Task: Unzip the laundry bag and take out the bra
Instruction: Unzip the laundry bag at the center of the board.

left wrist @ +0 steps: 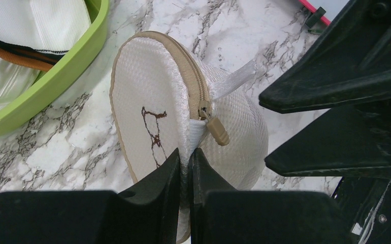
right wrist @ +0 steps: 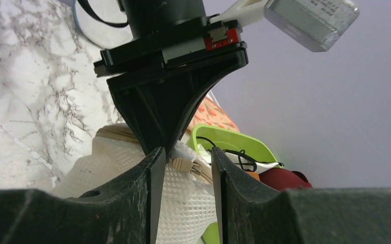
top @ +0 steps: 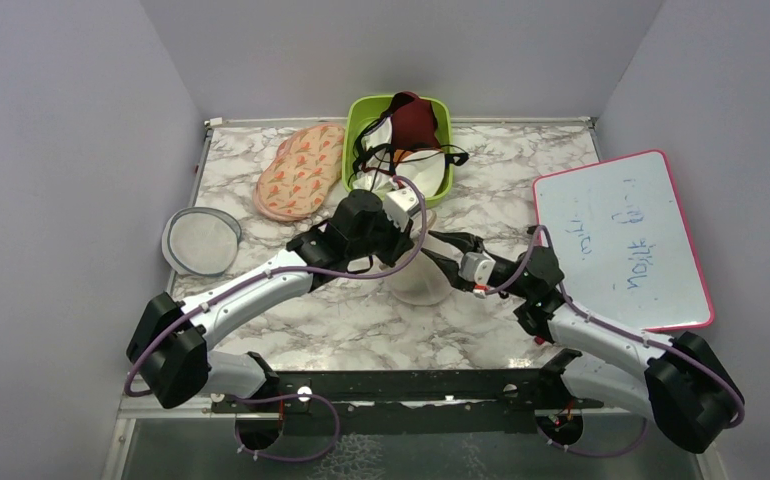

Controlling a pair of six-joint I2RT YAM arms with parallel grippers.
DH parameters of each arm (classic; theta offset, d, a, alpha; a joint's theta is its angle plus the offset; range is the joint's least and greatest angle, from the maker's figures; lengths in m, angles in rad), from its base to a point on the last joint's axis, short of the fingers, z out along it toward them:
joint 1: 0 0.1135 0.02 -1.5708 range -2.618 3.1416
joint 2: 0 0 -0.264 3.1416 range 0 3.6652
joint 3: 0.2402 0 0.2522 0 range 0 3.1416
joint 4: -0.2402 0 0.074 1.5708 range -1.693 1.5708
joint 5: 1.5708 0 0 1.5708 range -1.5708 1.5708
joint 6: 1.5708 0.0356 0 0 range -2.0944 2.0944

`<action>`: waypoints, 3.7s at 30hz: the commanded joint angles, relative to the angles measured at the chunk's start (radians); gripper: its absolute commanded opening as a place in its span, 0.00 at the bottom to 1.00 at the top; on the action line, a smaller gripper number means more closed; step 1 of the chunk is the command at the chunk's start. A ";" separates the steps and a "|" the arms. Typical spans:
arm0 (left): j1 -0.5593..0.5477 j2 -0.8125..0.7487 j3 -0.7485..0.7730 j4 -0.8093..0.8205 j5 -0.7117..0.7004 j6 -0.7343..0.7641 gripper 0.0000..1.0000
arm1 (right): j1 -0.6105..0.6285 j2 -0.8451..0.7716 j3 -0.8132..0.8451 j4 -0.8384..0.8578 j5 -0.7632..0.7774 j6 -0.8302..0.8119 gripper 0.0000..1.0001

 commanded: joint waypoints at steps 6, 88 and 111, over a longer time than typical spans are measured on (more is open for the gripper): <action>0.015 0.011 0.035 0.017 0.047 -0.020 0.00 | 0.011 0.097 0.008 0.112 0.035 -0.101 0.39; 0.019 0.024 0.031 0.025 0.094 -0.007 0.00 | 0.042 0.268 -0.026 0.364 0.224 -0.015 0.12; 0.010 -0.049 -0.008 0.029 0.042 0.136 0.00 | 0.040 0.083 0.058 0.018 0.623 0.516 0.01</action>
